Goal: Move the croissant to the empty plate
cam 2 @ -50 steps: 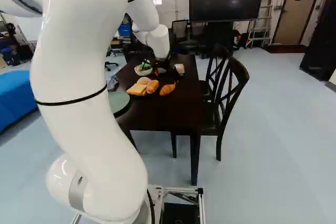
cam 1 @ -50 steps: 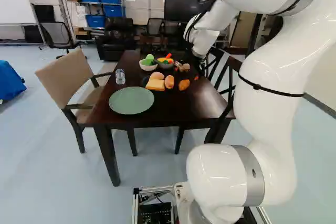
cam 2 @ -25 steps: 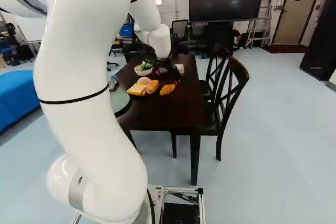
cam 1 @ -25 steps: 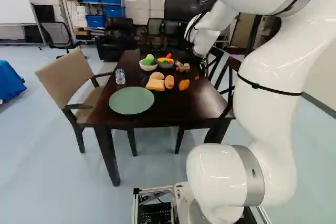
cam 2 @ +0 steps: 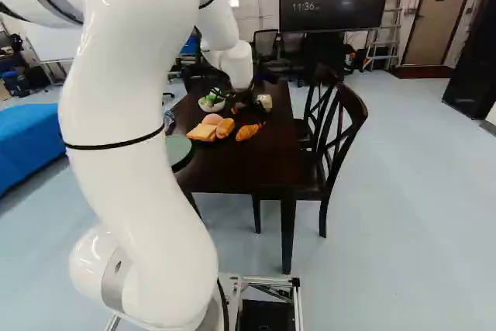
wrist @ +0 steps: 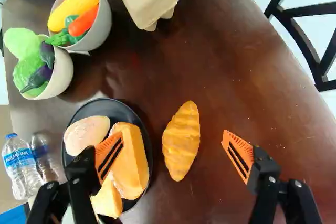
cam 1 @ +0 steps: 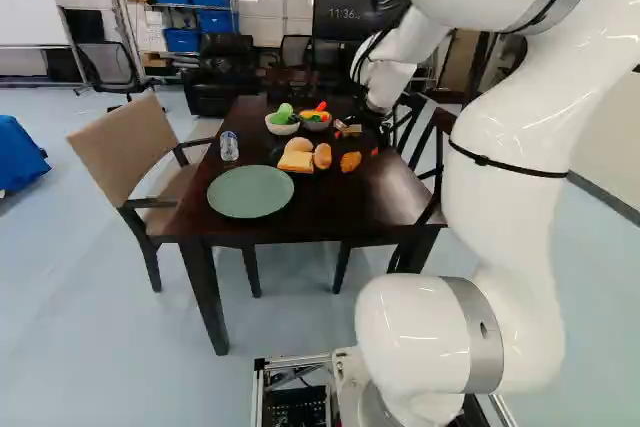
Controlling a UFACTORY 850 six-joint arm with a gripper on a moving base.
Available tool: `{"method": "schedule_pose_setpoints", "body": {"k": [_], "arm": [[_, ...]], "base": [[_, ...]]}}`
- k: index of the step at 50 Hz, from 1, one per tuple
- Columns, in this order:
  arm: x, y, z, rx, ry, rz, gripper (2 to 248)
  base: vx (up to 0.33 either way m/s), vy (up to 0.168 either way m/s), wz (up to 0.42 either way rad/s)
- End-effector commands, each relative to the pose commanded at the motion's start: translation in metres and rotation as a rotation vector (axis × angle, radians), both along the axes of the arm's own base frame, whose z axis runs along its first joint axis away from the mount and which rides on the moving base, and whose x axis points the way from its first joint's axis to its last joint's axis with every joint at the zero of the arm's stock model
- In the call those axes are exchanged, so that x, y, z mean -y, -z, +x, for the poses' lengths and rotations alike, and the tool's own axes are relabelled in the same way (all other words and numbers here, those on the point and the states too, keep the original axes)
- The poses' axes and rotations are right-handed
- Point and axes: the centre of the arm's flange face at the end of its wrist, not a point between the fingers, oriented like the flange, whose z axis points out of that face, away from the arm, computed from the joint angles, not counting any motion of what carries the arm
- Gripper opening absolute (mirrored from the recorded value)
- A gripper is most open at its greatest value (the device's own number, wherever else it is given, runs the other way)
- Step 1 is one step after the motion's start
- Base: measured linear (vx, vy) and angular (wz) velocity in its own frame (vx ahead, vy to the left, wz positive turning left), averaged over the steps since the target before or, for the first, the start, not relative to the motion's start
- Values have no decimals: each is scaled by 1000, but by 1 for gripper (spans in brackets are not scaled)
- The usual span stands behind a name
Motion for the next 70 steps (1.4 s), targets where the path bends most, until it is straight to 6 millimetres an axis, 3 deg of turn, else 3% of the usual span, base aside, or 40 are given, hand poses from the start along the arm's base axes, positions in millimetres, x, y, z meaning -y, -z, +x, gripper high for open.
{"method": "schedule_pose_setpoints", "body": {"k": [8,53,70], "arm": [[1,11,3,-17,0,3,247],[6,11,3,-18,10,3,247],[11,27,8,-43,16,7,247]], "base": [[0,0,0],[0,0,0],[0,0,0]]}}
